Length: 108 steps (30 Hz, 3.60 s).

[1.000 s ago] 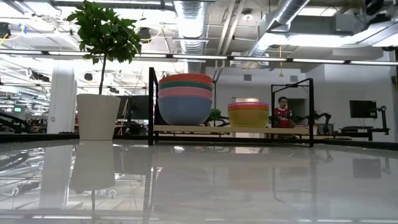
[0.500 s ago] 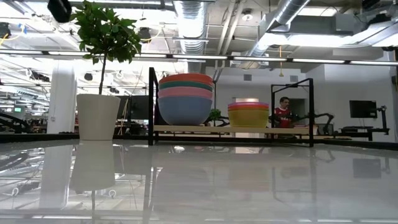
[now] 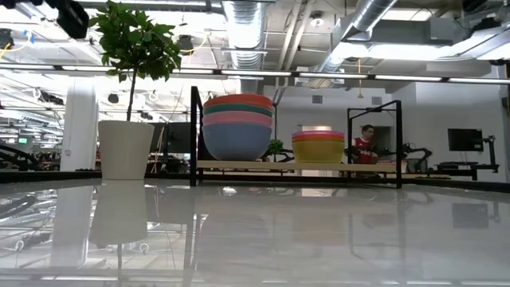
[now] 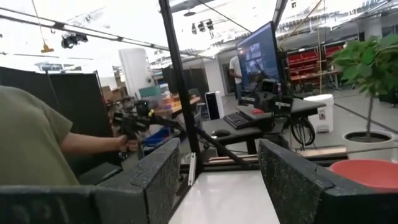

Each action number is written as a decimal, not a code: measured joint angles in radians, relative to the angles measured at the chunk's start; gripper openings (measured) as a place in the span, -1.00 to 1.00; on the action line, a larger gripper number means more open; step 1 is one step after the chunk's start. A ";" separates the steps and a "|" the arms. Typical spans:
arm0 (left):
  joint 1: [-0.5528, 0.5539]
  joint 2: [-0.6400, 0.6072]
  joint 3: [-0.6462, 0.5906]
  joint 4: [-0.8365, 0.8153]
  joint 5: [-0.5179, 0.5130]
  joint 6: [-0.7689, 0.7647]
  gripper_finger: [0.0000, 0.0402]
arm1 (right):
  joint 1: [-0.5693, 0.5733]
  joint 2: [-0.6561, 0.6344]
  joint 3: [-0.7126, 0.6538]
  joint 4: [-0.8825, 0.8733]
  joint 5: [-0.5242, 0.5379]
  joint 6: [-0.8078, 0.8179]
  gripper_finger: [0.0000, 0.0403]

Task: Place and stack bowls onto a shelf
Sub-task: Return to Home Position

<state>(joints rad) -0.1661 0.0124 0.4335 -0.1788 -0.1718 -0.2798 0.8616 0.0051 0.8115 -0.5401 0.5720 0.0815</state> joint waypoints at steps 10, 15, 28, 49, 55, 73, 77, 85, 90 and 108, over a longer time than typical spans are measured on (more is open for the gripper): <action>0.000 0.000 0.000 -0.048 -0.152 -0.020 -1.00 | 0.000 -0.001 -0.346 0.418 0.003 0.012 0.20; 0.000 0.000 0.000 -0.057 -0.175 0.019 -1.00 | 0.000 -0.001 -0.477 0.619 0.006 -0.043 0.20; 0.000 0.000 0.000 -0.075 -0.188 0.006 -1.00 | -0.117 -0.001 -0.506 0.577 -0.184 0.086 0.20; 0.000 -0.009 -0.224 0.145 -0.121 -0.070 -1.00 | -0.707 -0.001 -0.788 0.868 -0.709 0.410 0.20; 0.001 -0.010 -0.229 0.093 -0.102 -0.123 -1.00 | -0.978 -0.001 -0.788 0.799 -0.879 0.407 0.20; 0.000 -0.008 -0.422 0.317 -0.183 -0.068 -1.00 | -1.514 -0.001 -0.792 0.832 -1.357 0.479 0.20; 0.000 -0.008 -0.422 0.320 -0.218 -0.065 -1.00 | -1.555 -0.001 -0.803 0.770 -1.358 0.412 0.20; 0.000 -0.008 -0.422 0.303 -0.288 -0.019 -1.00 | -1.583 0.002 -0.803 0.621 -1.358 0.242 0.20; 0.000 -0.008 -0.423 0.259 -0.288 -0.020 -1.00 | -1.584 0.002 -0.804 0.618 -1.358 0.224 0.20; 0.000 -0.008 -0.421 0.248 -0.283 -0.019 -1.00 | -1.340 0.002 -0.805 0.611 -1.003 0.222 0.20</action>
<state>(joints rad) -0.1658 0.0044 0.0128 0.0689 -0.4550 -0.2993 -0.4781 0.0071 0.0063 0.0711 -0.4306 0.3031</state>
